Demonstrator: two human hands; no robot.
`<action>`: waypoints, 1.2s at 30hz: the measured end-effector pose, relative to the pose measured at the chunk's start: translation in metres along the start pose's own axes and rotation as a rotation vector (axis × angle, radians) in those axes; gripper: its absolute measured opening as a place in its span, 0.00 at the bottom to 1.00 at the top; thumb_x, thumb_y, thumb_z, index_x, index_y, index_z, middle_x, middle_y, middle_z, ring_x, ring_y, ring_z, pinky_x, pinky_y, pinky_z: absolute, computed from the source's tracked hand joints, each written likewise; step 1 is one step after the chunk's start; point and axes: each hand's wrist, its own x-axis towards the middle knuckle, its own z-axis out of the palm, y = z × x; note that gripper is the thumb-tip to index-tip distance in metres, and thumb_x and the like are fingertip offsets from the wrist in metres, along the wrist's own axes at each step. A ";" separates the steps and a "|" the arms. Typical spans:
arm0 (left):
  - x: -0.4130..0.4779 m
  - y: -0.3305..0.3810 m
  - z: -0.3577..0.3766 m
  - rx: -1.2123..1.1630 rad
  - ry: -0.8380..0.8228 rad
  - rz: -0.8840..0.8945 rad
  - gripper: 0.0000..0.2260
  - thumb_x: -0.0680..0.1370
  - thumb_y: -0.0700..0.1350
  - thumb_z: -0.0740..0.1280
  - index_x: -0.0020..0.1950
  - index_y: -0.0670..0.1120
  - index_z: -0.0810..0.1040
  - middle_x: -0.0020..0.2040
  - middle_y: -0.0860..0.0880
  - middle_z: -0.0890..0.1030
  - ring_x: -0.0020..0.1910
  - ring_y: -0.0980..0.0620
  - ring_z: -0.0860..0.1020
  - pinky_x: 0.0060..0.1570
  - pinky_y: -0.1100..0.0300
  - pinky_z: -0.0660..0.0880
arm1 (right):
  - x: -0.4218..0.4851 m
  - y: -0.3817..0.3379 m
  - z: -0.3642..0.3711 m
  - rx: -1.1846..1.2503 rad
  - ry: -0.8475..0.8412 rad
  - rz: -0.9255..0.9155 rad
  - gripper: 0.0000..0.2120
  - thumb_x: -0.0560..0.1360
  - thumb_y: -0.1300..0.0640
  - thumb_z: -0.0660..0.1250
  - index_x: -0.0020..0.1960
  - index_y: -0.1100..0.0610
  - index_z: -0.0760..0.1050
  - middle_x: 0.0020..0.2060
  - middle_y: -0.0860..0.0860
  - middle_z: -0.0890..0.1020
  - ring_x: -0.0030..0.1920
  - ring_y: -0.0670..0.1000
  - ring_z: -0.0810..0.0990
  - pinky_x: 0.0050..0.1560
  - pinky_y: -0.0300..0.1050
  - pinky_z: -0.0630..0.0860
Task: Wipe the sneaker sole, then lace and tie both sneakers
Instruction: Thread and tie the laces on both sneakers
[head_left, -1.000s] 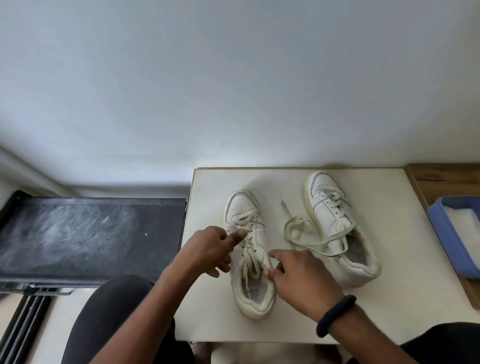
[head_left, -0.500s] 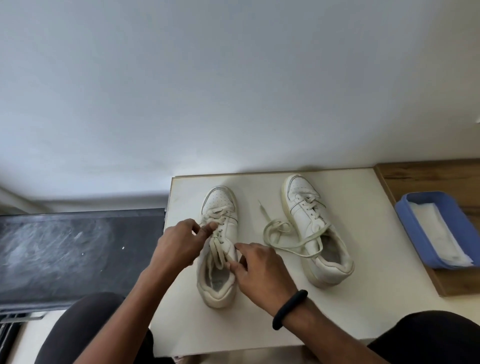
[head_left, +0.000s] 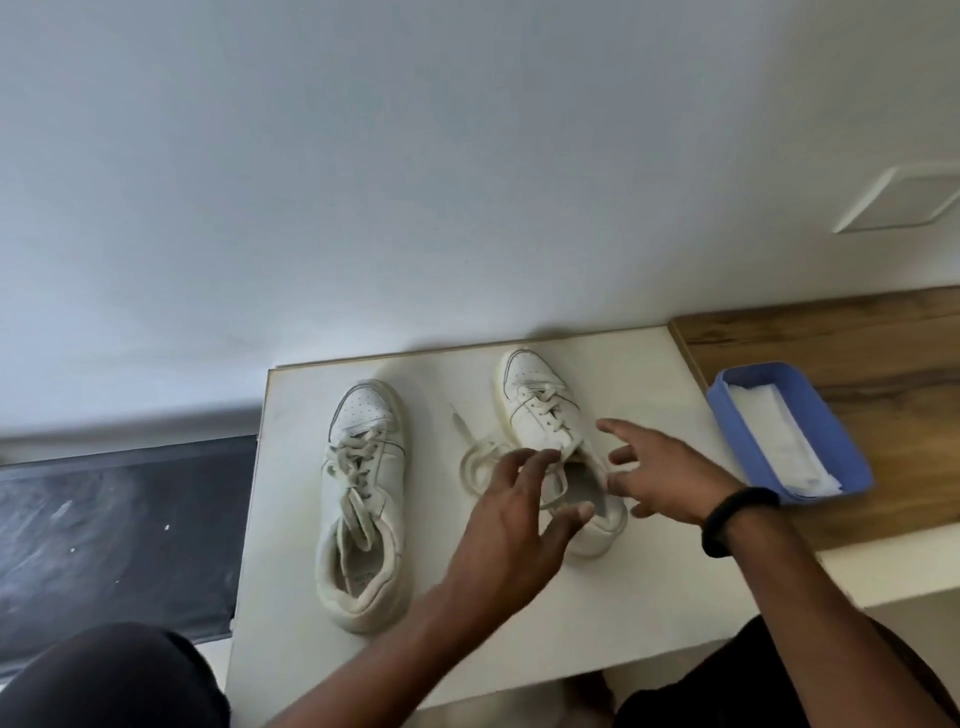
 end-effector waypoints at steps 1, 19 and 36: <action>0.005 0.001 0.009 -0.007 0.026 -0.049 0.30 0.81 0.62 0.65 0.80 0.52 0.64 0.77 0.49 0.68 0.72 0.49 0.72 0.68 0.53 0.73 | 0.002 0.001 0.004 -0.008 -0.034 0.003 0.36 0.76 0.58 0.71 0.79 0.43 0.60 0.71 0.54 0.74 0.58 0.53 0.80 0.48 0.45 0.83; -0.048 -0.035 -0.032 0.231 0.073 -0.188 0.28 0.81 0.55 0.68 0.81 0.55 0.66 0.62 0.50 0.85 0.60 0.50 0.83 0.53 0.61 0.72 | -0.054 -0.029 0.109 -0.461 0.164 -0.242 0.30 0.79 0.52 0.61 0.79 0.47 0.57 0.55 0.55 0.81 0.54 0.57 0.82 0.51 0.48 0.79; -0.024 -0.038 -0.084 0.324 -0.094 -0.145 0.07 0.75 0.57 0.75 0.52 0.57 0.86 0.41 0.63 0.83 0.38 0.64 0.79 0.38 0.71 0.68 | -0.015 -0.038 0.083 -0.358 0.233 -0.702 0.07 0.72 0.59 0.73 0.45 0.48 0.80 0.46 0.42 0.80 0.42 0.48 0.81 0.39 0.48 0.79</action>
